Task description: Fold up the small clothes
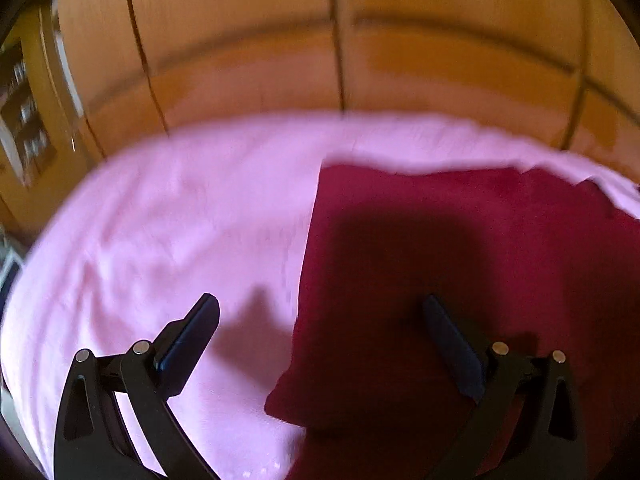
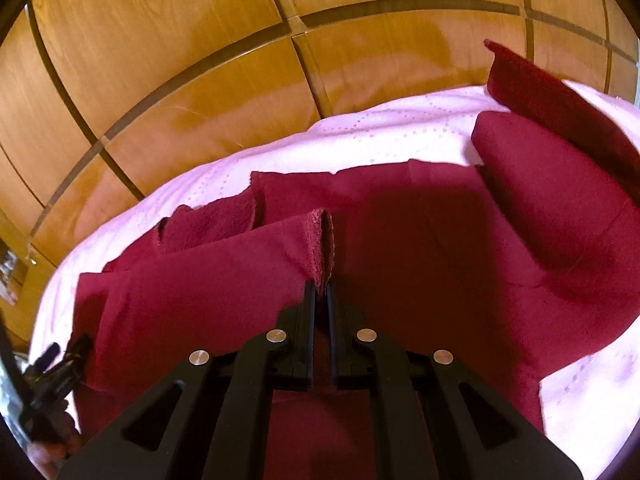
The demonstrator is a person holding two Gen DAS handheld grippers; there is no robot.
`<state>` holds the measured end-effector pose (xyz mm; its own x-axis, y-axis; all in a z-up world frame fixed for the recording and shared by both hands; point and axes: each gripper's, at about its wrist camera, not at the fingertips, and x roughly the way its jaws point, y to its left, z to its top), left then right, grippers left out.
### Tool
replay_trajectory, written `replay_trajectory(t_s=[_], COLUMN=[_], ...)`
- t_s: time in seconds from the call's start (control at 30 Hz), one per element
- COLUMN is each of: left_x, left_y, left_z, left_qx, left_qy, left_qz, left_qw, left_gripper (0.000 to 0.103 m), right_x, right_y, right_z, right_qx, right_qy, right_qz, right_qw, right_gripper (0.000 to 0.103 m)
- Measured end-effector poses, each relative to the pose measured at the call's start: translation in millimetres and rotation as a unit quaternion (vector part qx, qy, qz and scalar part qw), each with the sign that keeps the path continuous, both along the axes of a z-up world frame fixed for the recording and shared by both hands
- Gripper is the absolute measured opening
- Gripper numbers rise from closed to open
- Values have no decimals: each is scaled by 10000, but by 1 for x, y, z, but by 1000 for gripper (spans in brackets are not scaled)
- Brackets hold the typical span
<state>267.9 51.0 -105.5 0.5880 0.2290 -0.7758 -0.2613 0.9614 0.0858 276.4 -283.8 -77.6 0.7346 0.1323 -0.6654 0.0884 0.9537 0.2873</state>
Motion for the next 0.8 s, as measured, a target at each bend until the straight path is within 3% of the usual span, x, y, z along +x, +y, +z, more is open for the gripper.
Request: replay_trajectory(t_s=[0.1,0.2,0.27,0.37,0.47,0.57,0.63,0.7,0.8], left_x=[2,1,-2,-23,-22,0,16,26,25], left_y=[15,14,13,2,-14,-31,-30,-14,-1], left_z=[-8,-5,4,34,45,30,9,-5,-8], left_qx=[-601,-566,-403,-19,-41,279,328,-208,-633], left_qy=[31,36,13,-728,-1104,-776,-333,15,-22], left_qz=[14,10,67,144,-139,-420,-398,-354,-336], left_qw=[9982,9984,9992,9972,9938,9957,9981,9992,9974], left_gripper=[101,101,101,101,101,101,101,101,101], right_x=[5,0,-15,-27,-19,-6,4,13,7], right_y=[-3,0,7,34,71,102,113,114,100], right_z=[-7,-2,13,31,31,20,10,-2,-1], right_qx=[-137,-368,-344,-469,-506,-643,-757,-908,-701], right_qy=[138,175,-193,-672,-707,-500,-327,-151,-178], right_qz=[-116,-589,-759,-286,649,1127,1283,1282,1089], right_qw=[9997,9974,9963,9962,9941,9903,9883,9875,9914], right_gripper=[5,32,35,35,35,35,35,35,35])
